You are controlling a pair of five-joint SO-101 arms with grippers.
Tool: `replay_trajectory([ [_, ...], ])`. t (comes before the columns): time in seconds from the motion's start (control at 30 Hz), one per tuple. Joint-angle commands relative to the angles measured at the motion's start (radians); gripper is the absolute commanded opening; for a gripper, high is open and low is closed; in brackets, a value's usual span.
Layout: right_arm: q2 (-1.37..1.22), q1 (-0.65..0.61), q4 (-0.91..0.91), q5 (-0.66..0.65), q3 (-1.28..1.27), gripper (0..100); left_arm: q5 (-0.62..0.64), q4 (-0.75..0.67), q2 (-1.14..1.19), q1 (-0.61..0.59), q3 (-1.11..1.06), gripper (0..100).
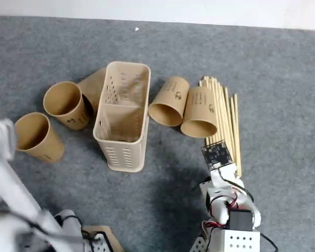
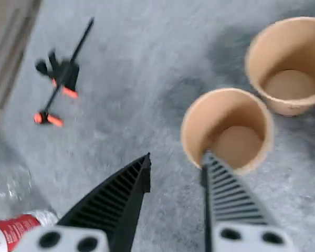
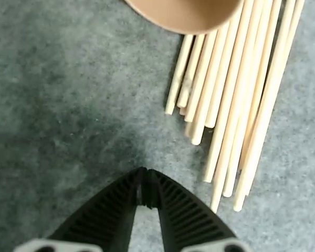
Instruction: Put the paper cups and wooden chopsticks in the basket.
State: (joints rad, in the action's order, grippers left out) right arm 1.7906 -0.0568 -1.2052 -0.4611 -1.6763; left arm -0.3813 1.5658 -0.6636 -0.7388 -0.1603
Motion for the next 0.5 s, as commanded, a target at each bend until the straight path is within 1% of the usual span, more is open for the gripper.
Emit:
replay_trajectory([
  [0.0,0.01,0.01,-0.008,-0.011,-0.137,0.4,0.018,0.011,0.4,-0.076,0.246,24],
  [0.1,0.01,0.007,-0.008,-0.011,-0.137,0.4,0.017,0.035,0.581,-0.085,0.325,23],
  [0.2,0.01,0.007,-0.008,-0.011,-0.137,0.4,0.017,0.049,0.704,-0.073,0.358,23],
  [0.47,0.01,0.007,-0.008,-0.011,-0.137,0.4,0.017,0.04,0.835,0.018,0.355,23],
])
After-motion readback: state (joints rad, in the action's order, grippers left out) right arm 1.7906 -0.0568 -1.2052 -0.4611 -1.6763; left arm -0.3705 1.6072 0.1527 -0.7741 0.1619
